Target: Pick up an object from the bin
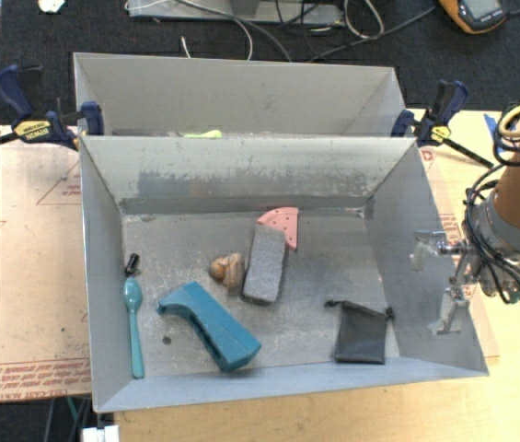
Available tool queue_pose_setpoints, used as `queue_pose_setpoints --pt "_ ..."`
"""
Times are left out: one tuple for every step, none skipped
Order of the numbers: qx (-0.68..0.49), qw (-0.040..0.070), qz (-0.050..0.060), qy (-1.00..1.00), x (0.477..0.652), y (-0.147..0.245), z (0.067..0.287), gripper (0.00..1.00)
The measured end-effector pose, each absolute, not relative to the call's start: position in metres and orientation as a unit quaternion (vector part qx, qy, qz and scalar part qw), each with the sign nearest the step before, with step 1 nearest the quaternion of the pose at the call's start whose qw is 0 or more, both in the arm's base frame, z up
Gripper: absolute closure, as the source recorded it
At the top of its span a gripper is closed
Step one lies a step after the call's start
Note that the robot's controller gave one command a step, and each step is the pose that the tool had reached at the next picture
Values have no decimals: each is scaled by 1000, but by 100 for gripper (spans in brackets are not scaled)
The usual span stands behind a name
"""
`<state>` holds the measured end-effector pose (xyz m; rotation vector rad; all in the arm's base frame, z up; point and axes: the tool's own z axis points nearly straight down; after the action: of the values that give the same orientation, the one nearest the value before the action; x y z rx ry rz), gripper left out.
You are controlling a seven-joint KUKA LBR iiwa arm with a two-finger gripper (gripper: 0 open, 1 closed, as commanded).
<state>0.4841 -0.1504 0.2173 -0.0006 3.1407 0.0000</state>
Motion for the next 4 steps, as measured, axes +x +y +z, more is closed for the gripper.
queue_pose_setpoints --pt "94 1 1 996 489 -137 148 0" --pt "61 4 0 998 489 -117 147 0" --pt "95 0 1 995 486 -104 149 0" --pt "91 5 1 996 485 -119 67 0"
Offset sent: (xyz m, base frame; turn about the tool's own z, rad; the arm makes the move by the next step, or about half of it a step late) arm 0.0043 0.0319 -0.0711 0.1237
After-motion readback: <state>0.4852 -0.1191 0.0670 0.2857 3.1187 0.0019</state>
